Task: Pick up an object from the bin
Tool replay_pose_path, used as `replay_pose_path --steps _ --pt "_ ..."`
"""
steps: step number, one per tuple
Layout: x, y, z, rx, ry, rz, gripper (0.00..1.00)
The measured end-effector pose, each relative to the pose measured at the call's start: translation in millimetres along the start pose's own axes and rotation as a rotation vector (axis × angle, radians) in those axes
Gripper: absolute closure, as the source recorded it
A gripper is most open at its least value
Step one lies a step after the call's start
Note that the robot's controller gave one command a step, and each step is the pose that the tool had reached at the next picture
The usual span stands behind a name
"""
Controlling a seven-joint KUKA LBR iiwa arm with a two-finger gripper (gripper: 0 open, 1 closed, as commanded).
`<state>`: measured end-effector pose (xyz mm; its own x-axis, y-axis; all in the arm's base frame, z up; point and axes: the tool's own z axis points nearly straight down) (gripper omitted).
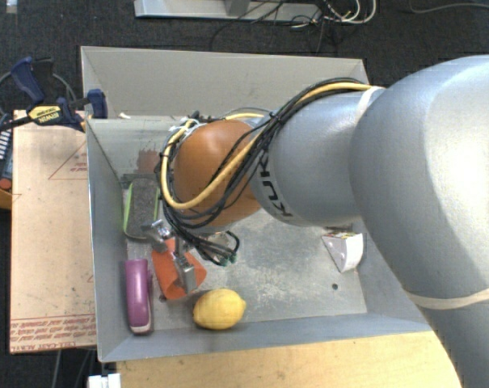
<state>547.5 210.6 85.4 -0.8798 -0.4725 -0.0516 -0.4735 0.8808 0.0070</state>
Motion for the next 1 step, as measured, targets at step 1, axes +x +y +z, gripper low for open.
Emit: replay_pose_path --steps 1 --pt "-2.3 1.4 -18.9 -0.002 -0.009 0.000 1.00"
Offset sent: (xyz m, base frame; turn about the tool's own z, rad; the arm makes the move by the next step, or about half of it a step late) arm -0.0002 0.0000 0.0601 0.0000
